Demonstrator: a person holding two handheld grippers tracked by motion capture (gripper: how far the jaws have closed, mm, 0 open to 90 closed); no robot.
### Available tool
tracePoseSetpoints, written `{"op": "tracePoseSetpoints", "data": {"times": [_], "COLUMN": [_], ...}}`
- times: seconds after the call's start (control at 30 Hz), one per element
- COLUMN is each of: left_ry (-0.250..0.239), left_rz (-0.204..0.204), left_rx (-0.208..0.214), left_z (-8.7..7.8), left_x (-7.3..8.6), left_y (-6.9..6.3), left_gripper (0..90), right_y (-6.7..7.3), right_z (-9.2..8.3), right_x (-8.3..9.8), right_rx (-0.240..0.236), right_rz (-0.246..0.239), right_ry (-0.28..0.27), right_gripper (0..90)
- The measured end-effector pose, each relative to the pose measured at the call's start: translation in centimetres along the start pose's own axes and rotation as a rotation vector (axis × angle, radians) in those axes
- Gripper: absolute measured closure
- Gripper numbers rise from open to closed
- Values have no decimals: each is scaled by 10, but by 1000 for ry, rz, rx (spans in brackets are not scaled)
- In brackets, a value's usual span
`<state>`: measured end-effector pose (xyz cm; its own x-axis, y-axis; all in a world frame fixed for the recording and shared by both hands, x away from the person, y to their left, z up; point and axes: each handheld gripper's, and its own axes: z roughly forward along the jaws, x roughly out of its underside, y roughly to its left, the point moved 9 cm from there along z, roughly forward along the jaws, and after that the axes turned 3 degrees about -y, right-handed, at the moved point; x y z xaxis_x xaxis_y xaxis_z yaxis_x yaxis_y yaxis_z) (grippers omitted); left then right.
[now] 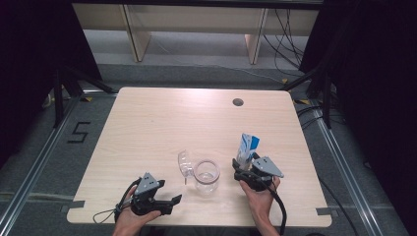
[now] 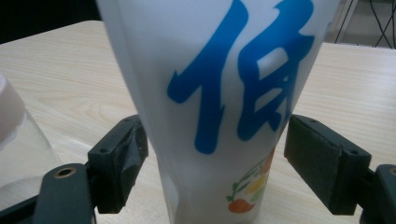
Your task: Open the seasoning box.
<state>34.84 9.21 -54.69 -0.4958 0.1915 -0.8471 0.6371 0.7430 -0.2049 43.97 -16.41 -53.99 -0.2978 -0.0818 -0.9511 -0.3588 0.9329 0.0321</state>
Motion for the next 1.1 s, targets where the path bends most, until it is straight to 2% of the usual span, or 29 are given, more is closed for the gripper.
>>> {"op": "tracePoseSetpoints", "data": {"times": [0.1,0.17,0.27,0.4,0.43,0.5,0.57,0.67,0.7,0.73,0.77,0.8,0.83,0.9,0.93,1.0,1.03,1.1], "left_ry": [7,0,1,0,7,8,5,6,6,11,11,11,8,9,13,14,14,12], "left_rz": [11,0,1,0,13,12,24,23,23,31,31,31,26,26,15,24,27,27], "left_rx": [-6,2,2,2,-4,-1,3,3,2,5,6,6,4,3,6,5,6,5], "left_z": [-1,0,0,0,-1,-1,-1,-1,-1,-1,-1,-1,-1,-1,0,0,0,0], "left_x": [1,0,0,0,1,1,0,0,0,1,1,1,0,0,1,1,1,1], "left_y": [0,-1,0,-1,0,0,0,0,0,0,0,0,0,0,-1,0,0,0], "left_gripper": [177,177,177,178,179,181,182,185,187,187,188,188,188,188,188,188,188,189], "right_y": [-1,-2,-2,-4,-4,-3,-4,-5,-6,-5,-7,-7,-9,-11,-9,-8,-9,-10], "right_z": [3,3,4,3,4,3,3,4,2,1,1,0,1,1,0,-2,0,0], "right_x": [-1,0,0,0,0,0,0,-1,0,-1,0,-1,-1,-1,-2,0,-1,-1], "right_rx": [-14,2,-3,8,-1,-20,-19,-33,-55,-71,-90,-109,-129,-147,-193,-197,-221,-220], "right_rz": [-14,-26,-3,-6,-15,-7,-10,-21,-21,-1,-24,-26,-59,-77,-68,-48,-59,-58], "right_ry": [-7,0,-14,0,-6,-3,-1,-10,7,10,9,8,8,1,-6,18,4,6], "right_gripper": [240,253,280,310,320,330,342,352,359,364,366,369,374,376,378,378,378,379]}}
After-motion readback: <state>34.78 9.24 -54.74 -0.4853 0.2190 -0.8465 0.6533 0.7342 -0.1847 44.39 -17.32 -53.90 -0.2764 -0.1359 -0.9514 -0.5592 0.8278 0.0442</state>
